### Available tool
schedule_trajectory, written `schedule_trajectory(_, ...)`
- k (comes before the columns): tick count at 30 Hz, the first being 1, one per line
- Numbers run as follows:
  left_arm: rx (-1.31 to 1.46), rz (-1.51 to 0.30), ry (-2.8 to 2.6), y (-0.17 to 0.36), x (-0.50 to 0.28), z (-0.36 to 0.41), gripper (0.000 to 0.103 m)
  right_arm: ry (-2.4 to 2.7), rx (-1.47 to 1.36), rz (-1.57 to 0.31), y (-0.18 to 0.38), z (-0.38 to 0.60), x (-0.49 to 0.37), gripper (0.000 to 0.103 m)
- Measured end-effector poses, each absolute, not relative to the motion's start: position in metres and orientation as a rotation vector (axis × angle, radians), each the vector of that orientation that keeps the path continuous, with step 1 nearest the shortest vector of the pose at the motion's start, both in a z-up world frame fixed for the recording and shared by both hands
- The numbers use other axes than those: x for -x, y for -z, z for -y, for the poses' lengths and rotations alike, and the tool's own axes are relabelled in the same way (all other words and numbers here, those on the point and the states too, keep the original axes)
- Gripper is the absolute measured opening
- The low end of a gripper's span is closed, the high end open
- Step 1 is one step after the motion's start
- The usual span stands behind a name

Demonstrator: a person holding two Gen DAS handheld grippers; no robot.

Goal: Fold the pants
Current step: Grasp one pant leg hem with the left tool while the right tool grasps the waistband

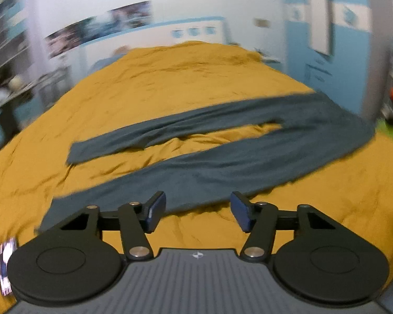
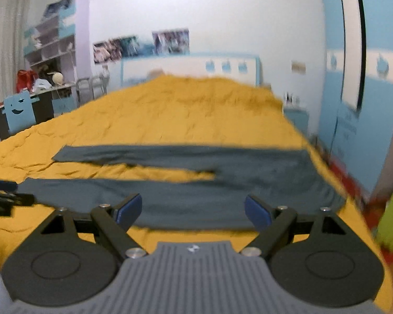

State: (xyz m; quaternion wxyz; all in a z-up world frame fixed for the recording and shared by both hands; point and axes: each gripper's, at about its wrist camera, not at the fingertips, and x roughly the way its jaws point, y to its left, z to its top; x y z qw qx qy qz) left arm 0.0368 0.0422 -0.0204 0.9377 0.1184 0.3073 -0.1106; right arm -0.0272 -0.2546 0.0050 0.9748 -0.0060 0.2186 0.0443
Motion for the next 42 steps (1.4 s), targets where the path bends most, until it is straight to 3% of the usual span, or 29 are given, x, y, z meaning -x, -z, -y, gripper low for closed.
schedule_trajectory(4,-0.478,-0.625,0.222,0.052,-0.062,-0.056,0.065,-0.079,0.094,-0.429,0.013,0.289,-0.001,0.079)
schedule_trajectory(7,-0.615,-0.65,0.211,0.077,-0.08,-0.073,0.065,-0.093,0.143,-0.492,0.032,0.315,-0.028,0.07)
schedule_trajectory(12,-0.792,-0.736,0.165,0.108,-0.108,-0.101,0.065,-0.111,0.157,-0.645,0.058,0.358,-0.072,0.042)
schedule_trajectory(18,-0.93,-0.78,0.118,0.134,-0.133,-0.115,0.064,-0.151,0.305,-0.743,0.089,0.382,-0.112,0.04)
schedule_trajectory(21,-0.926,-0.796,0.079,0.137,-0.148,-0.116,0.043,-0.178,0.424,-0.767,0.101,0.39,-0.127,0.04)
schedule_trajectory(23,-0.907,-0.811,0.063,0.137,-0.155,-0.116,0.021,-0.209,0.501,-0.764,0.104,0.394,-0.127,0.045)
schedule_trajectory(26,-0.859,-0.815,0.05,0.129,-0.16,-0.119,0.005,-0.239,0.69,-0.773,0.112,0.402,-0.123,0.05)
schedule_trajectory(34,-0.736,-0.796,-0.047,0.106,-0.16,-0.123,0.002,-0.275,1.126,-0.811,0.148,0.446,-0.132,0.048)
schedule_trajectory(37,-0.726,-0.801,-0.07,0.102,-0.164,-0.119,0.001,-0.239,1.168,-0.817,0.159,0.464,-0.146,0.038)
schedule_trajectory(42,-0.708,-0.806,-0.099,0.096,-0.169,-0.115,0.001,-0.219,1.206,-0.786,0.171,0.476,-0.158,0.002)
